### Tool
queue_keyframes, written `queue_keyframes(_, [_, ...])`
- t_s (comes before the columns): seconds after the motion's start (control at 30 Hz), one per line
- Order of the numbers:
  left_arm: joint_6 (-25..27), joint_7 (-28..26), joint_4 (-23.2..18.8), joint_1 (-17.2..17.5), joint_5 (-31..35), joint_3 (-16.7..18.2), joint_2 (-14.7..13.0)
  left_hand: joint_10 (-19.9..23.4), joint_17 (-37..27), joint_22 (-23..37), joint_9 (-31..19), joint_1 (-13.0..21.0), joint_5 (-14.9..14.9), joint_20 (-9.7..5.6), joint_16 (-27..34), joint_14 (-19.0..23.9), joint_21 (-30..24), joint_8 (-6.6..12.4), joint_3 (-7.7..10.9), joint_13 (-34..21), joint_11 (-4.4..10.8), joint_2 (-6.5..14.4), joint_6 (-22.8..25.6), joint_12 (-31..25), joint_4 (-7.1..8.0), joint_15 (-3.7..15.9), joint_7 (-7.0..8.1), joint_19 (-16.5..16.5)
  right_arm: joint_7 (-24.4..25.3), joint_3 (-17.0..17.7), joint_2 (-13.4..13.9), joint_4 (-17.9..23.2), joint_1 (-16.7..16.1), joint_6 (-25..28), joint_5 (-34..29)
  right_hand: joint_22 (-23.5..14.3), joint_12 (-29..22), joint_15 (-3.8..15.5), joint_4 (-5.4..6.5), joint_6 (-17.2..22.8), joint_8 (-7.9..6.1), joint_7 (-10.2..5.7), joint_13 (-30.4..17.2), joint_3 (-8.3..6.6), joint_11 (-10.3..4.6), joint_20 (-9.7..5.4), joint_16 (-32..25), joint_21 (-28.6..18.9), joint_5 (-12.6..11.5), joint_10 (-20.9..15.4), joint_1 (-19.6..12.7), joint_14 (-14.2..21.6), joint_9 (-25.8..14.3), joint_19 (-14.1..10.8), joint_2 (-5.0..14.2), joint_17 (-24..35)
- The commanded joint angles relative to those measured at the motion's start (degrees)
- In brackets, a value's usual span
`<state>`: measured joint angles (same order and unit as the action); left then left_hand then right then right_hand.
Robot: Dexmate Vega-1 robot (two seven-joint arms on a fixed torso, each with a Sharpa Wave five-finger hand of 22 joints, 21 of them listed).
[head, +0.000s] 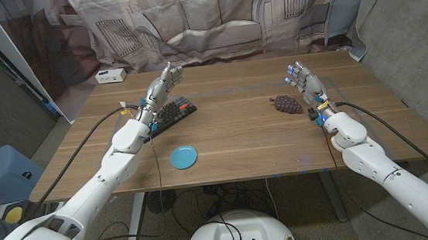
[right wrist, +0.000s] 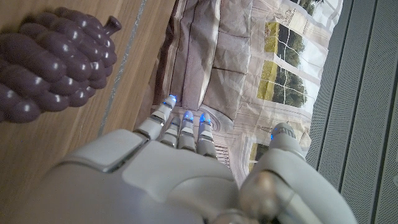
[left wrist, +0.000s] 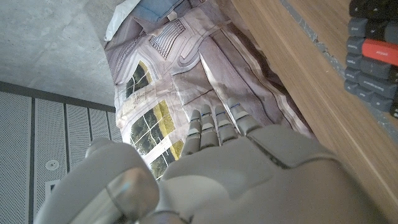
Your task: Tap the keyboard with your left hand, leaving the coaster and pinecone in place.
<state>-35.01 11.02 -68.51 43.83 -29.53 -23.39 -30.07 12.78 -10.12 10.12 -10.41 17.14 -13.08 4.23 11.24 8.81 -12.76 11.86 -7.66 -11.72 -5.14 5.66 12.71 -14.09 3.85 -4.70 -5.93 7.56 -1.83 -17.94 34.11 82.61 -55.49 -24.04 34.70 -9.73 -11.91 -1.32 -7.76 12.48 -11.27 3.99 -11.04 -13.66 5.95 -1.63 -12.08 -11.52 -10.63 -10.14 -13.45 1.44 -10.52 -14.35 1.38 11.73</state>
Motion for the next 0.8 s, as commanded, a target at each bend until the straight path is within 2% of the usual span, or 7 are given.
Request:
queue_keyframes(0.03, [-0.4, 2.0, 2.67, -0.3, -2.9, 0.09, 1.87, 0.03, -0.16, 0.07, 0.05, 0.87, 0.06, -0.04, 0.11, 0.58, -0.37, -0.07, -0.12, 0.06, 0.17, 0.03, 0.17, 0.14, -0.42, 0.11, 0.32, 0.61, -0.01, -0.6, -0.27, -0.51, 0.87, 0.6, -0.33, -0.09, -0.06, -0.07, -0.16, 0.43, -0.06, -0.5, -0.13, 0.15, -0.27, 0.05, -0.17, 0.01, -0.25, -0.04, -0.29, 0.5, -0.32, -0.37, -0.01, 0.13])
queue_keyframes(0.37, [2.4, -1.2, 0.03, 0.76, -1.28, 0.22, 0.71, -0.53, -0.15, 0.07, 0.05, 1.33, 0.22, 1.05, -0.3, -0.11, 0.53, -0.33, 0.09, 0.13, 0.03, 0.28, 0.08, 0.56, -0.64, -0.11, 0.34, -0.95, 0.46, -0.75, -0.09, 0.15, 0.73, 1.32, -0.47, -0.1, 0.01, -0.37, -0.13, 0.39, -0.03, -0.27, -0.13, 0.2, 0.03, 0.09, -0.08, 0.1, -0.26, 0.02, -0.28, 0.38, -0.32, -0.3, 0.02, 0.14])
queue_keyframes(0.8, [4.75, -3.75, -2.06, 1.64, -0.07, 0.12, 0.03, -0.59, -0.15, 0.09, 0.05, 1.66, 0.33, 1.04, -0.39, -0.28, 0.91, -0.42, 0.29, 0.16, -0.13, 0.54, 0.11, 0.69, -0.79, -0.15, 0.32, -1.62, 1.01, -0.4, 0.64, 1.36, -0.05, 1.95, -0.49, -0.1, 0.04, -0.45, -0.09, 0.38, -0.01, -0.2, -0.12, 0.24, 0.14, 0.21, -0.07, 0.16, -0.27, -0.06, -0.27, 0.44, -0.31, -0.31, 0.08, 0.15])
